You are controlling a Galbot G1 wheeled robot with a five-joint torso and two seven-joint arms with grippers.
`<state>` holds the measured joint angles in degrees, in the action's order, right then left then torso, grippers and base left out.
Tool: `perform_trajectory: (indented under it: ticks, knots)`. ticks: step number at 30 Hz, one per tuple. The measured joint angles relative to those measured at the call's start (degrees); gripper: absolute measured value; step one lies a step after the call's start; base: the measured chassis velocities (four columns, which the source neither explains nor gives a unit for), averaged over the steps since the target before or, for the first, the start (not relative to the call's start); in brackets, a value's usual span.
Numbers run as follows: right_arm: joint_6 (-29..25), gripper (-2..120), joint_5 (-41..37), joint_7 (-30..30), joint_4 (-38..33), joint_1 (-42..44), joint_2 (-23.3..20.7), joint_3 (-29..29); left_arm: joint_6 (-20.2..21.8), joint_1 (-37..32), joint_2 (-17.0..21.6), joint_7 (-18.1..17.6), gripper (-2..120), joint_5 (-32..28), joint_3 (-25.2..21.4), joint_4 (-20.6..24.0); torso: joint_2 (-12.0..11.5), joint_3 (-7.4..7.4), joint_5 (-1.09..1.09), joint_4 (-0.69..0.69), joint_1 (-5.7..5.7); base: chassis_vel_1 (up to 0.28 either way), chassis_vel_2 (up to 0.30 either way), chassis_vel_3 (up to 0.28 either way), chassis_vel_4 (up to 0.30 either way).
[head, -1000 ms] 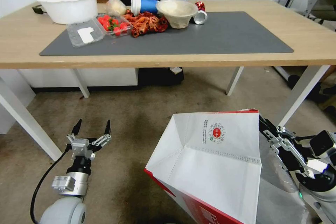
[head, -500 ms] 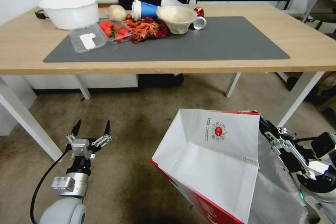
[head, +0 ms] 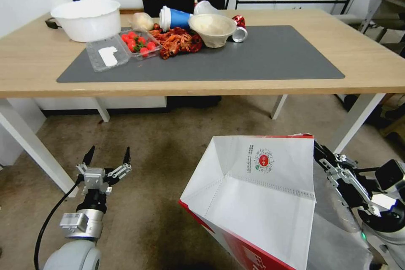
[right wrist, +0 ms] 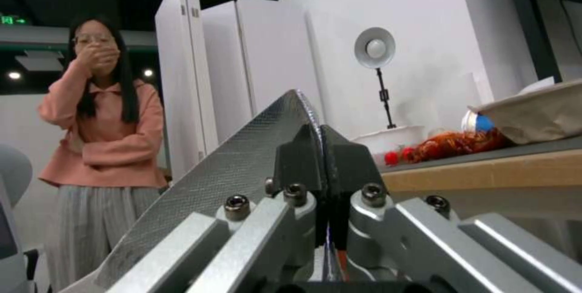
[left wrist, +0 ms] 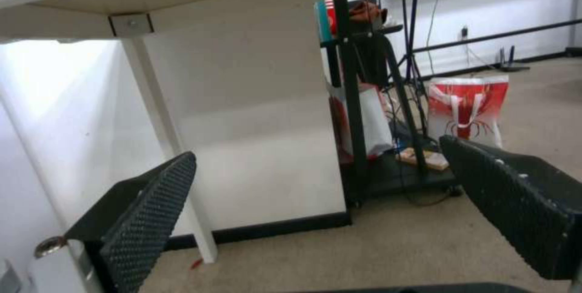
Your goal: Pick up the food delivery bag from the floor and place it on the table.
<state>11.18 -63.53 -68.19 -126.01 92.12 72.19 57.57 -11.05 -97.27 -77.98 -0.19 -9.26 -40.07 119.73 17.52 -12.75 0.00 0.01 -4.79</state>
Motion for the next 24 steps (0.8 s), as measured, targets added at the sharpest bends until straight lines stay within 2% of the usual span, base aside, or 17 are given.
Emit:
perform_trajectory:
  ticks: [24]
  knots:
    - [-0.19, 0, 0.52, -1.21, 0.01, 0.18, 0.64, 0.33, 0.0, -1.4, 0.07, -0.82, 100, 0.4, -0.26, 0.89, 5.49, -3.72, -0.01, 0.0, -1.75, 0.0, 0.0, 0.0, 0.0]
